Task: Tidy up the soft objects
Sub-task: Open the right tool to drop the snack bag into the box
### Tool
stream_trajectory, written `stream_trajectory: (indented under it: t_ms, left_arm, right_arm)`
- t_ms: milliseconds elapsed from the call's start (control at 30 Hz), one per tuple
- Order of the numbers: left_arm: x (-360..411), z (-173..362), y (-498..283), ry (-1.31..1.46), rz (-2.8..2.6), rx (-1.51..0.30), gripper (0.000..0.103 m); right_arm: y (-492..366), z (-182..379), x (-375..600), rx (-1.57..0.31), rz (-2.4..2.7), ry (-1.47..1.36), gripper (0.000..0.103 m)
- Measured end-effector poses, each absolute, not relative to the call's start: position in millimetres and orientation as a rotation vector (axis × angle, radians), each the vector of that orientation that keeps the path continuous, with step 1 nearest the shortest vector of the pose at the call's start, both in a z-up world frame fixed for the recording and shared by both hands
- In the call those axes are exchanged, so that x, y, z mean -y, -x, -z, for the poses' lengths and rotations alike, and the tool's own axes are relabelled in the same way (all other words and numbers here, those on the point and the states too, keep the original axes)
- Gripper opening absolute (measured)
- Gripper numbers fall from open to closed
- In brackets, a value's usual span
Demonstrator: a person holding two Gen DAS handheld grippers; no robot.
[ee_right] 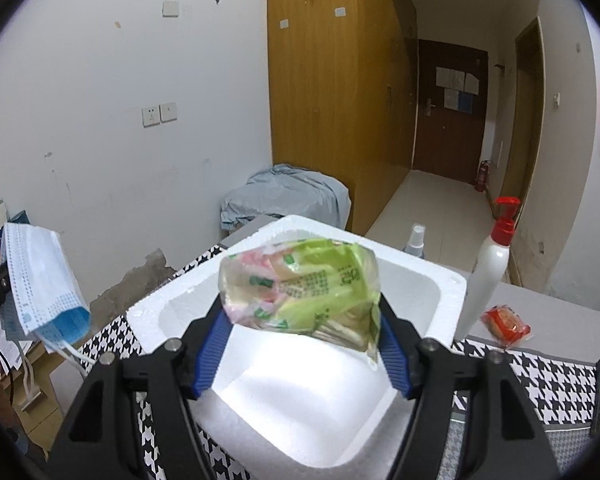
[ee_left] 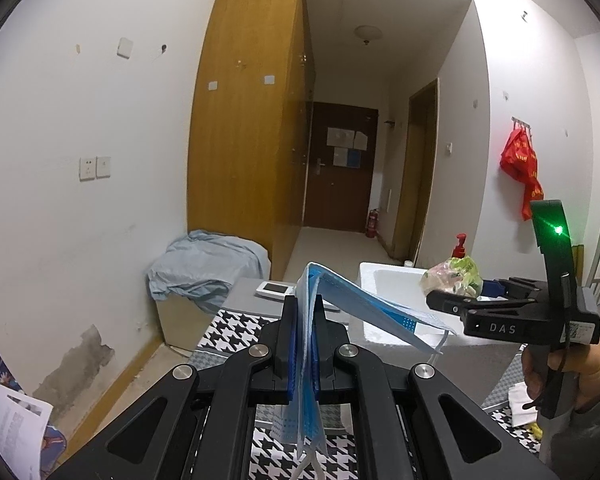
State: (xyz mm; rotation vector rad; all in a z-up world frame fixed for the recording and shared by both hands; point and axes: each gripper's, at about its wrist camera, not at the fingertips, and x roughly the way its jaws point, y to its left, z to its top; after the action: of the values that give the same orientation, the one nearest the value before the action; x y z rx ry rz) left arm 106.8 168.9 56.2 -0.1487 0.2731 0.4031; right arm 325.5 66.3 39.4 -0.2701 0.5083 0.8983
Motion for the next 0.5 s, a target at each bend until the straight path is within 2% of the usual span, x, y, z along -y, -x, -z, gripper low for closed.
stream_trajectory:
  t_ms: [267,500]
  left_arm:
    - [-169.2,-57.4,-106.1,0.155,-0.406,-0.270,0.006]
    - [-168.2,-60.4,-109.9,0.156,-0.390,-0.272,0.006]
  right_arm:
    - [-324.7,-40.2,-64.2,-0.497,-0.882,0.267,0.093]
    - [-319.0,-44.9,-54.8,-0.478,-0.885,0.254,0.094]
